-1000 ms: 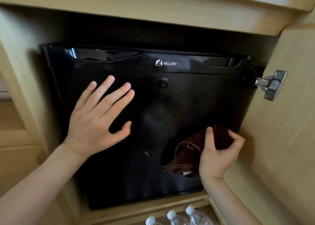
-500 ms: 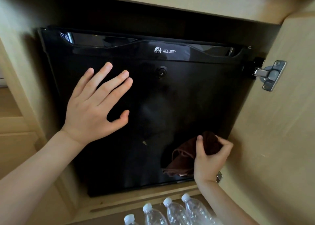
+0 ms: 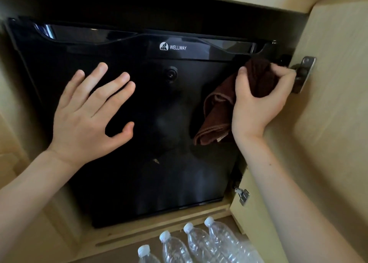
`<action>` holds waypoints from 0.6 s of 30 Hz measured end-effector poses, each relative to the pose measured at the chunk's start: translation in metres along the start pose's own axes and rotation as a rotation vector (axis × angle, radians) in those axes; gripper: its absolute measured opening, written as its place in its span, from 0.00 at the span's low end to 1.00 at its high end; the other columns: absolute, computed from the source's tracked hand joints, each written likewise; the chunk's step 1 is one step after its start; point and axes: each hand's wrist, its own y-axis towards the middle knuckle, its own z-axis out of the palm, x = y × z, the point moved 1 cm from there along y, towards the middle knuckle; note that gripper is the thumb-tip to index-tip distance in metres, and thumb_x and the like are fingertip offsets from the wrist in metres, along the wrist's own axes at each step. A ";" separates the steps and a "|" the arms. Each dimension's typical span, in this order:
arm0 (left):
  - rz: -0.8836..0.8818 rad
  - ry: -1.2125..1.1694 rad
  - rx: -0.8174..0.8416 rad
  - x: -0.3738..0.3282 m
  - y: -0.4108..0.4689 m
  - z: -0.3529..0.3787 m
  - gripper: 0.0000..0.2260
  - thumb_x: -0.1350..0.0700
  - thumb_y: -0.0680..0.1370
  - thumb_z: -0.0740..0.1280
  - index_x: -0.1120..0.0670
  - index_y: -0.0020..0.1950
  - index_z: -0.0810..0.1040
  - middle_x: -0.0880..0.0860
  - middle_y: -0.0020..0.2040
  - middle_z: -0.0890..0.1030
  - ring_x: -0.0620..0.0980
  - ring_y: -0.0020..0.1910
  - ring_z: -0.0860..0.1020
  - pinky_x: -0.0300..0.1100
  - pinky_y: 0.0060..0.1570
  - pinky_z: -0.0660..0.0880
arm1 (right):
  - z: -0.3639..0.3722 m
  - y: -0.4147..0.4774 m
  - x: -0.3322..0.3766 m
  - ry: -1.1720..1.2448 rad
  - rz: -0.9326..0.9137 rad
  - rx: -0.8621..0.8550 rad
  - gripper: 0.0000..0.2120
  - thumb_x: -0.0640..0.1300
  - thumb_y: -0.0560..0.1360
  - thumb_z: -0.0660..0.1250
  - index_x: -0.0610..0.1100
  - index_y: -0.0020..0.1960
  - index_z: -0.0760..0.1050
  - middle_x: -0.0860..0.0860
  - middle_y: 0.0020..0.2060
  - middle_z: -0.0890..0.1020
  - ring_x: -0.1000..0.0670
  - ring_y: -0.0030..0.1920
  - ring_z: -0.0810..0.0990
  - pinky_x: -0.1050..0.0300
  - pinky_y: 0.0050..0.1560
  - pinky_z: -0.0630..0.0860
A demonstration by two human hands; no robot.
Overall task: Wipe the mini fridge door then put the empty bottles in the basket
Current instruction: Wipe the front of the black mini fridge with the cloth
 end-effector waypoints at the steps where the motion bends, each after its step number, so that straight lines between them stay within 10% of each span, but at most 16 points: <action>1: 0.001 -0.001 -0.004 0.000 0.000 0.000 0.26 0.49 0.75 0.69 0.57 0.72 0.73 0.56 0.71 0.73 0.60 0.75 0.65 0.56 0.76 0.56 | -0.004 -0.010 -0.008 -0.003 0.020 -0.021 0.15 0.42 0.72 0.75 0.44 0.51 0.71 0.46 0.49 0.76 0.46 0.51 0.77 0.49 0.58 0.76; 13: -0.004 -0.002 0.000 -0.001 0.001 -0.001 0.26 0.49 0.75 0.68 0.58 0.72 0.73 0.56 0.70 0.74 0.60 0.74 0.65 0.55 0.76 0.55 | -0.038 -0.067 -0.035 -0.096 0.112 0.022 0.15 0.40 0.71 0.76 0.45 0.51 0.70 0.50 0.48 0.74 0.58 0.50 0.74 0.68 0.54 0.70; 18: 0.005 -0.013 0.027 0.000 0.000 0.000 0.26 0.49 0.76 0.68 0.58 0.72 0.73 0.58 0.71 0.73 0.62 0.74 0.65 0.58 0.75 0.56 | -0.018 -0.044 -0.024 -0.031 0.014 -0.019 0.16 0.39 0.71 0.75 0.43 0.52 0.70 0.46 0.49 0.74 0.46 0.52 0.76 0.55 0.57 0.75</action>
